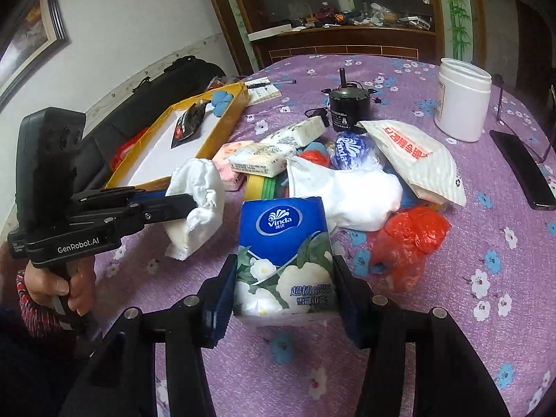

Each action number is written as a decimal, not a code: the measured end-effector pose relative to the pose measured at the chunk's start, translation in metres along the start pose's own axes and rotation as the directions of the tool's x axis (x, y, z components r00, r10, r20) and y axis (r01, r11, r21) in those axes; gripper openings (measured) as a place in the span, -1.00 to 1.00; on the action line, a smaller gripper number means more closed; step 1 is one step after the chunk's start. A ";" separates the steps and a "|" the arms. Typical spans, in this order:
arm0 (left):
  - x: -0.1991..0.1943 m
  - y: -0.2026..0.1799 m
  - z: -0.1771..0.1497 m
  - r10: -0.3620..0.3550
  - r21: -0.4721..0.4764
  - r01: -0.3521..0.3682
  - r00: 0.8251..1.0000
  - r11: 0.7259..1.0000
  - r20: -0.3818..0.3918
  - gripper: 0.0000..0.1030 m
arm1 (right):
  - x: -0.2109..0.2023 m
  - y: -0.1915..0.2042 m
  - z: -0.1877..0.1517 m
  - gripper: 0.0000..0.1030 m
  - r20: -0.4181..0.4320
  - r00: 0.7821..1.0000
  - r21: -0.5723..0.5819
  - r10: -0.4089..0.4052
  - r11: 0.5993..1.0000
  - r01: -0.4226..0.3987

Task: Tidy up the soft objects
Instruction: 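Carry the white cloth and Vinda tissue pack over the white box, then open both grippers to release the cloth and tissue pack into the box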

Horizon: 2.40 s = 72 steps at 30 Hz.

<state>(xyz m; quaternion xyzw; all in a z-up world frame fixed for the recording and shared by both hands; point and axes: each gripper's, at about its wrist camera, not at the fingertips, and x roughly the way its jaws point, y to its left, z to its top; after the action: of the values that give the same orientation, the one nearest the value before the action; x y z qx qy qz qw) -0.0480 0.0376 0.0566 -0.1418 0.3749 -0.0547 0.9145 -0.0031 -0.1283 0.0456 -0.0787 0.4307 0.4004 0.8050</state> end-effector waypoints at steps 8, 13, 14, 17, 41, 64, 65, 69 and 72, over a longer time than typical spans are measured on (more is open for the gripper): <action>-0.018 0.017 0.007 0.019 -0.023 -0.018 0.999 1.000 0.037 -0.73 | 0.006 0.014 0.015 0.03 -0.004 0.999 0.003 0.034 0.999 -0.034; -0.038 0.040 0.016 0.054 -0.043 -0.050 0.995 0.998 0.081 -0.73 | 0.014 0.030 0.031 0.03 -0.014 0.998 0.013 0.063 0.998 -0.063; -0.042 0.045 0.017 0.063 -0.050 -0.059 0.994 0.997 0.090 -0.73 | 0.015 0.034 0.034 0.03 -0.015 0.998 0.013 0.069 0.998 -0.069; -0.055 0.064 0.024 0.090 -0.079 -0.081 0.989 0.994 0.114 -0.73 | 0.022 0.050 0.044 0.03 -0.019 0.996 0.006 0.092 0.996 -0.091; -0.091 0.200 0.046 0.285 -0.253 -0.252 0.953 0.934 0.102 -0.73 | 0.094 0.158 0.133 0.03 -0.082 0.984 -0.099 0.157 0.981 -0.164; -0.020 0.291 0.081 0.383 -0.346 -0.388 0.920 0.854 -0.086 -0.72 | 0.209 0.165 0.171 0.02 -0.183 0.983 -0.066 0.024 0.997 -0.037; -0.019 0.291 0.081 0.380 -0.349 -0.385 0.921 0.855 -0.086 -0.72 | 0.211 0.165 0.172 0.03 -0.185 0.982 -0.067 0.020 0.997 -0.033; -0.018 0.293 0.079 0.369 -0.348 -0.372 0.926 0.860 -0.080 -0.70 | 0.218 0.164 0.171 0.05 -0.194 0.981 -0.075 0.003 0.997 -0.018; -0.019 0.292 0.080 0.365 -0.343 -0.370 0.927 0.863 -0.081 -0.57 | 0.221 0.163 0.170 0.07 -0.200 0.980 -0.073 0.008 0.997 -0.023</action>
<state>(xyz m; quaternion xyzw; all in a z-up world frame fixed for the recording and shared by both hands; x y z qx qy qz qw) -0.0075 0.3370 0.0355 -0.2287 0.4048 0.1877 0.8652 0.0557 0.1885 0.0184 -0.1452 0.4944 0.4125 0.7512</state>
